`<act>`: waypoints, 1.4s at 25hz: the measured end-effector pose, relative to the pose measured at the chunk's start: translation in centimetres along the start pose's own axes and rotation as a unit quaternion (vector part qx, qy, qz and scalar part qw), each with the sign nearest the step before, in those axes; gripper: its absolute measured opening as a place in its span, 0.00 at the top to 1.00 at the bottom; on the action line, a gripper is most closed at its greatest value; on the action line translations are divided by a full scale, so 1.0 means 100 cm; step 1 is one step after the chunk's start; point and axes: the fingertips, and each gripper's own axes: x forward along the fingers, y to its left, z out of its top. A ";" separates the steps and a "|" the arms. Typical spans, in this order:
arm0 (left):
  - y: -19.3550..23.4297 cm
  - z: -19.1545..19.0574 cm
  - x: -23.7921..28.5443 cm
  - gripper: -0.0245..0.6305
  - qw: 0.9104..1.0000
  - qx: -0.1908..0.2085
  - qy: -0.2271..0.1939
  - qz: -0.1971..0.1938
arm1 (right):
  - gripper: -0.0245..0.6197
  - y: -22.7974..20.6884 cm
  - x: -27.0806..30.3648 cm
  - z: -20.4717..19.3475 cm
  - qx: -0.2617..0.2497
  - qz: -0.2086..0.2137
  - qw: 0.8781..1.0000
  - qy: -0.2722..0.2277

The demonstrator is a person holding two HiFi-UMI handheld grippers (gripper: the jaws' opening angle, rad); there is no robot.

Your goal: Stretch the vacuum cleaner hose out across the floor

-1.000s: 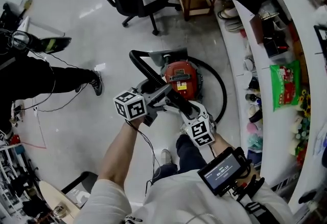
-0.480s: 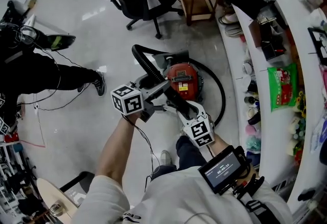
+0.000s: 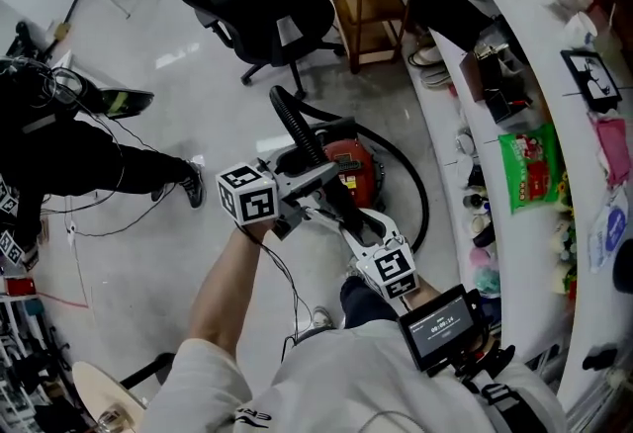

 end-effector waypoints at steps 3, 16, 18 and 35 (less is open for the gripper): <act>-0.022 0.003 0.000 0.52 1.000 0.008 0.002 -0.016 | 0.70 0.008 -0.017 0.004 0.003 -0.003 1.000 -0.010; -0.105 -0.002 -0.014 0.52 0.995 0.038 0.017 -0.088 | 0.70 0.059 -0.081 0.010 0.015 -0.031 0.998 -0.043; -0.119 -0.003 -0.019 0.52 0.994 0.045 0.020 -0.100 | 0.70 0.070 -0.090 0.011 0.016 -0.038 0.998 -0.051; -0.233 -0.043 -0.094 0.52 0.981 0.070 0.026 -0.177 | 0.70 0.205 -0.162 -0.003 0.023 0.010 0.995 -0.097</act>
